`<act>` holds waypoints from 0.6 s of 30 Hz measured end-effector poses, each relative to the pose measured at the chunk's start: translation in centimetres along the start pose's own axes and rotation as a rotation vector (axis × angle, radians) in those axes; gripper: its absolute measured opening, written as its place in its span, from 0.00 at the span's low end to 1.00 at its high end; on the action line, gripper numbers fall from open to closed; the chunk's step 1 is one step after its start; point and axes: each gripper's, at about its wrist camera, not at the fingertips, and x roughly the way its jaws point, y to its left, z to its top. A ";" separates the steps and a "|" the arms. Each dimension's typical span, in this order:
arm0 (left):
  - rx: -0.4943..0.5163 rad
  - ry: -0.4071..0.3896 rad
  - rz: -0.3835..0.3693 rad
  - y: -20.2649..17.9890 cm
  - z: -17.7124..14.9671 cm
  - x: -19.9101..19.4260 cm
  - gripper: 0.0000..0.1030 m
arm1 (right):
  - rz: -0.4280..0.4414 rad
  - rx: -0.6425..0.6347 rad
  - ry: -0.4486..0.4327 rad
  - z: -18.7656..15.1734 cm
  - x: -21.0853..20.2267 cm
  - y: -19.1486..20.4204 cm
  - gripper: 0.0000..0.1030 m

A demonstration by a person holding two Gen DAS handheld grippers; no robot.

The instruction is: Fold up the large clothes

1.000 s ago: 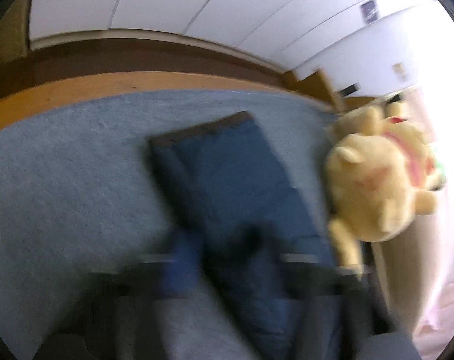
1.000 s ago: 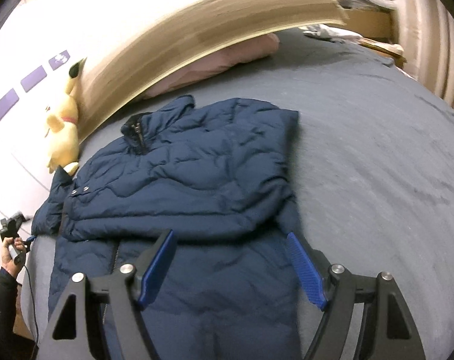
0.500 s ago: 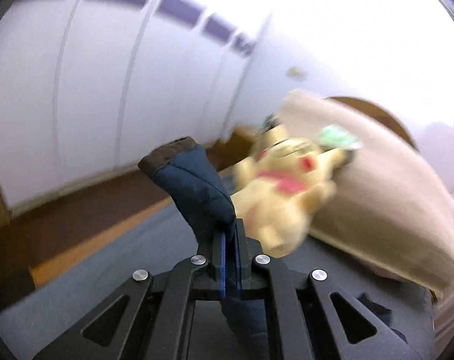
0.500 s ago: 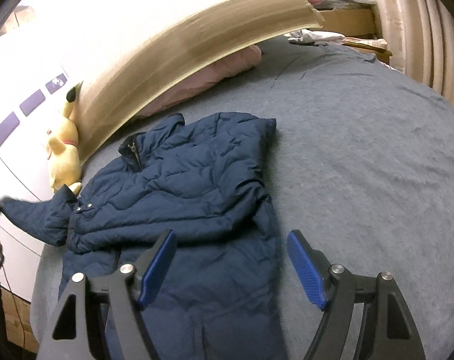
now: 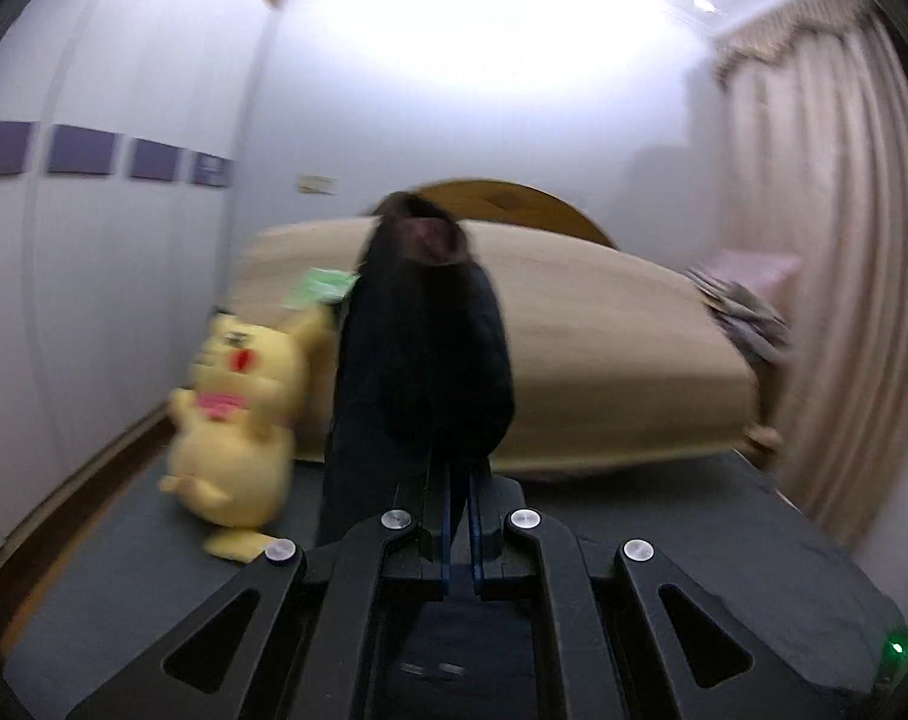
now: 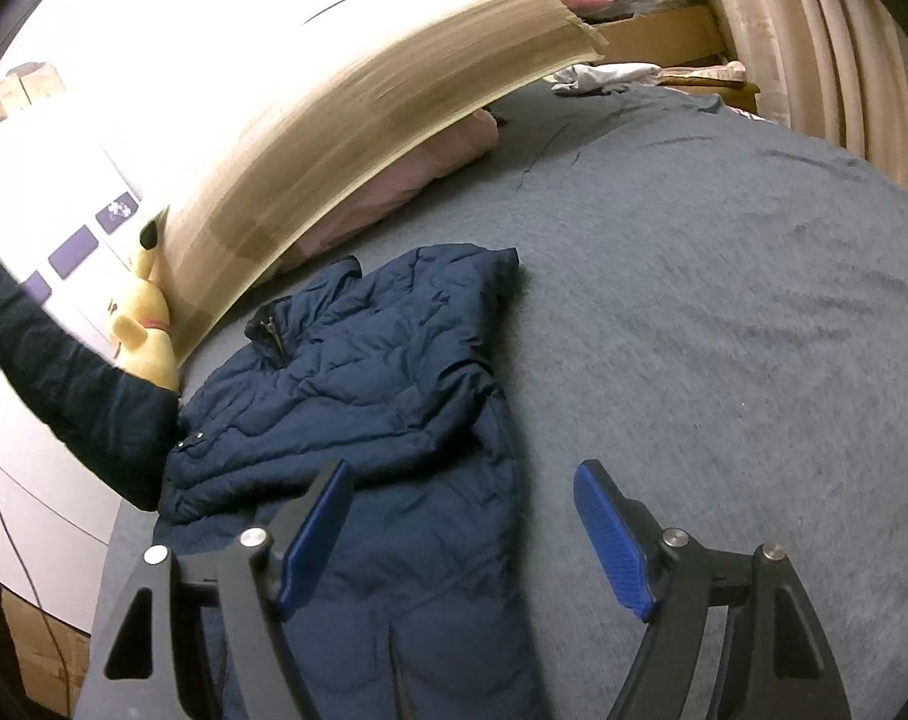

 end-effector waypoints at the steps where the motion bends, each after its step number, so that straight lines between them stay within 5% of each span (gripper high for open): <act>1: 0.004 0.023 -0.034 -2.0 -0.8 0.9 0.04 | 0.005 0.009 -0.002 -0.1 -0.1 -0.2 0.77; 7: 0.082 0.188 -0.147 -10.6 -7.2 5.1 0.05 | 0.029 0.033 -0.004 -0.3 -0.5 -1.1 0.77; 11: 0.095 0.305 -0.157 -14.4 -12.0 7.3 0.07 | 0.034 0.049 -0.012 -0.4 -1.0 -1.9 0.77; 17: 0.091 0.560 -0.217 -16.2 -16.1 10.7 0.22 | 0.034 0.074 -0.015 -0.2 -1.6 -3.3 0.77; 18: 0.082 0.581 -0.219 -15.9 -16.0 11.3 0.35 | 0.035 0.078 -0.011 -0.2 -1.4 -3.4 0.77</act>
